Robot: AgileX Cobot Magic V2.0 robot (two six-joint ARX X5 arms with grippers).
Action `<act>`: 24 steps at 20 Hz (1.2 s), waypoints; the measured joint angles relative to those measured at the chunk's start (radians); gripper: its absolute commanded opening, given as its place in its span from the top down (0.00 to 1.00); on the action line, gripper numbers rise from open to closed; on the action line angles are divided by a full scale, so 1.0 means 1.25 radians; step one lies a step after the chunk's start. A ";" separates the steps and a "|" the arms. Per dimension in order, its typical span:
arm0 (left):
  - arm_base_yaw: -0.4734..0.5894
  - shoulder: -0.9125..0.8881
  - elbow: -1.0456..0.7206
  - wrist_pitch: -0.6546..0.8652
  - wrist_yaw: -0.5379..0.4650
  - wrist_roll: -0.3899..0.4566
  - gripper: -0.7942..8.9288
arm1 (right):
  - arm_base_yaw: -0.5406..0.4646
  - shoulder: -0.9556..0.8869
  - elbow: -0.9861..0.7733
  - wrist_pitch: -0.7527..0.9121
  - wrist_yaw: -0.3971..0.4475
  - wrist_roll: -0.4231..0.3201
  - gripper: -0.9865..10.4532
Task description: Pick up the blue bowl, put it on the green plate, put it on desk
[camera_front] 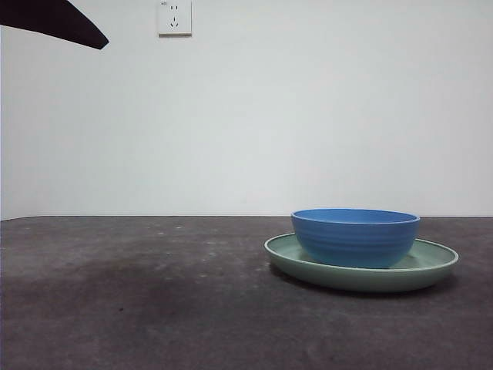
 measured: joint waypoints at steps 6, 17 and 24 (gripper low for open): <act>0.000 0.000 0.000 0.000 0.000 -0.001 0.65 | 0.000 0.000 0.000 0.000 0.074 0.034 0.59; 0.000 0.000 0.000 0.000 0.000 0.000 0.65 | -0.066 0.141 0.000 0.115 0.296 0.126 0.59; 0.000 0.000 0.000 0.000 0.000 0.000 0.65 | -0.187 0.453 0.000 0.301 0.106 0.122 0.59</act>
